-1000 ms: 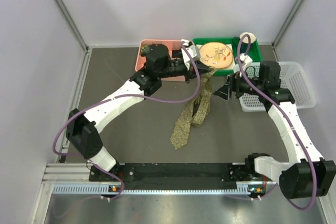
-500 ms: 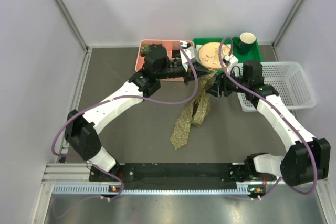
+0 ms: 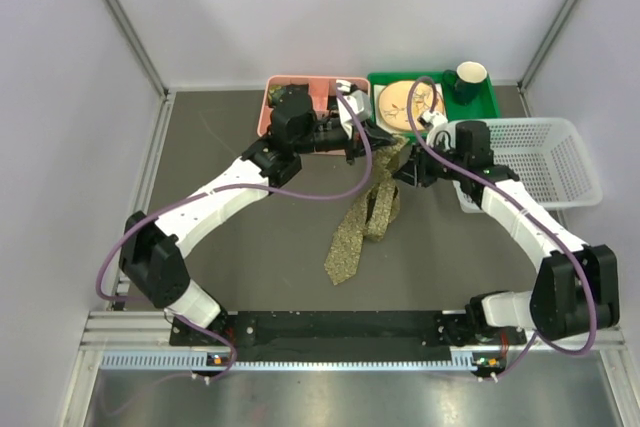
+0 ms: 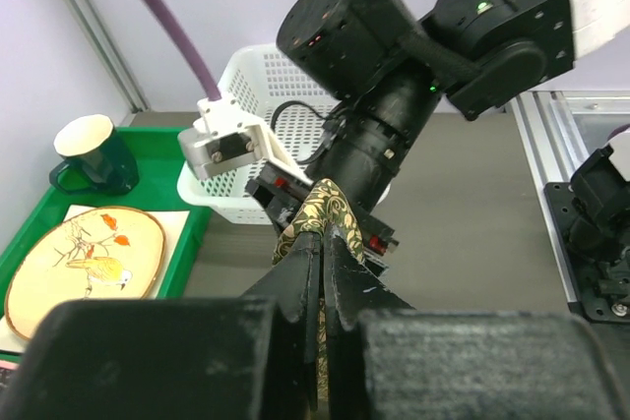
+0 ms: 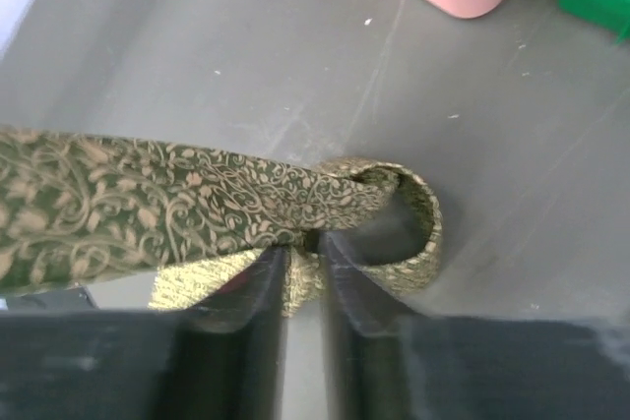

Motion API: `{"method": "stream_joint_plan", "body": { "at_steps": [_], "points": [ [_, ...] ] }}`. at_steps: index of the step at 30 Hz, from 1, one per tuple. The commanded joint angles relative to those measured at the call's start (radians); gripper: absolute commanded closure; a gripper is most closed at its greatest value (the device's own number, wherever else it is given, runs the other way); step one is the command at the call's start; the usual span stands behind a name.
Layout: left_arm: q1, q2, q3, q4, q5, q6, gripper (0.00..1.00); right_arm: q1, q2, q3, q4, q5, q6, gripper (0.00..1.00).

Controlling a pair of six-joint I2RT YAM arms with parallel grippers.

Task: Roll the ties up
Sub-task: Flatten out the tie at the center of the board.

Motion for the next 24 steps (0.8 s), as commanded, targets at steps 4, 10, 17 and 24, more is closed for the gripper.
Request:
{"method": "stream_joint_plan", "body": {
  "at_steps": [4,10,17,24],
  "points": [
    [0.009,-0.061,-0.031,0.079,0.044,-0.031,1.0,-0.002,-0.004,0.067,0.026,-0.053,0.016,1.0],
    [0.006,-0.073,-0.092,0.059,0.108,-0.013,0.97,-0.143,-0.073,0.118,-0.021,-0.01,0.078,1.0],
    [-0.053,-0.035,-0.092,-0.131,0.085,0.133,0.68,-0.274,-0.153,0.124,-0.095,-0.06,0.103,1.0],
    [-0.05,-0.067,-0.204,-0.367,-0.19,0.344,0.3,-0.321,-0.253,0.129,-0.138,0.001,0.069,1.0]
  ]
}}
